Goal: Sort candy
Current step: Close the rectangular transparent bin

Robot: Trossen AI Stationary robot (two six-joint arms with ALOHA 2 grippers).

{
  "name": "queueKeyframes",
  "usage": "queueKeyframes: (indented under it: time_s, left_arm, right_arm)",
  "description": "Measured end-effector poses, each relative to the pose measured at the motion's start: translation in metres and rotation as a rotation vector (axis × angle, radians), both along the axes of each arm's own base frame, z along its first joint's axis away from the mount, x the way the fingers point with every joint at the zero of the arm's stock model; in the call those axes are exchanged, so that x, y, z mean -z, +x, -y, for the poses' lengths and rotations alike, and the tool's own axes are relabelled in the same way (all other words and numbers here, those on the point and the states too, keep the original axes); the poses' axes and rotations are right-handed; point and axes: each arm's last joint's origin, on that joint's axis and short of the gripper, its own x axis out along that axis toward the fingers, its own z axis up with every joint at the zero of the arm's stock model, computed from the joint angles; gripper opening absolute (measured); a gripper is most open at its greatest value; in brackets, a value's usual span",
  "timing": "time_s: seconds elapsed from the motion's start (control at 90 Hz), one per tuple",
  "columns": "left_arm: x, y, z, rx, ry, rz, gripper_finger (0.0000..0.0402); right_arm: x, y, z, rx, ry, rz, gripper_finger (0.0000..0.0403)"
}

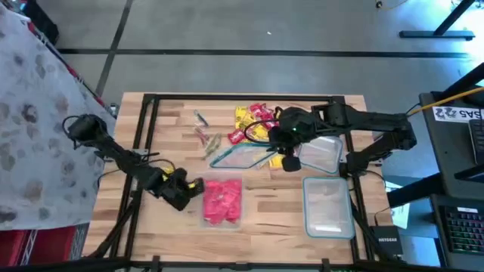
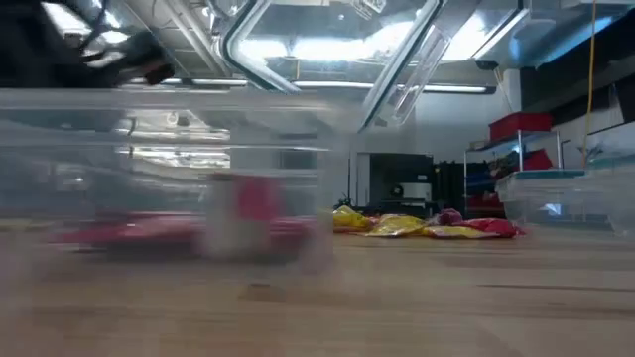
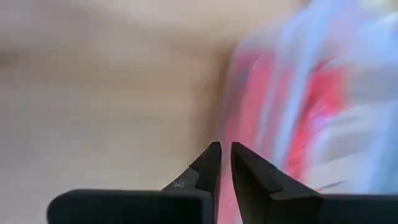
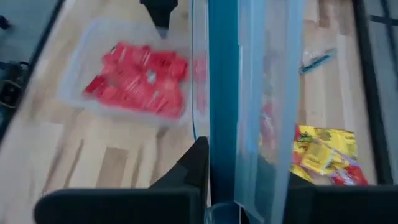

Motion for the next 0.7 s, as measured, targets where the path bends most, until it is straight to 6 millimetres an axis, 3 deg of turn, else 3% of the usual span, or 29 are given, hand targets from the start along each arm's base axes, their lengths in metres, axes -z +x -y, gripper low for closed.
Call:
queueKeyframes:
  time_s: [0.1,0.267,0.389,0.7]
  left_arm:
    - [-0.004,0.015,-0.011,-0.077,0.121,0.111,0.0019]
    - [-0.023,0.025,-0.025,-0.057,0.256,0.105,0.0019]
    - [-0.043,0.025,-0.029,0.013,0.327,0.067,0.0019]
    - [-0.073,0.035,-0.02,0.309,0.419,0.013,0.0019]
  right_arm:
    - [0.001,-0.003,0.002,0.053,-0.065,-0.025,0.0027]
    - [-0.004,-0.016,0.002,0.128,-0.166,-0.037,0.0027]
    - [-0.01,-0.029,-0.004,0.167,-0.224,-0.042,0.0027]
    - [-0.007,-0.059,-0.031,0.122,-0.139,-0.192,0.0027]
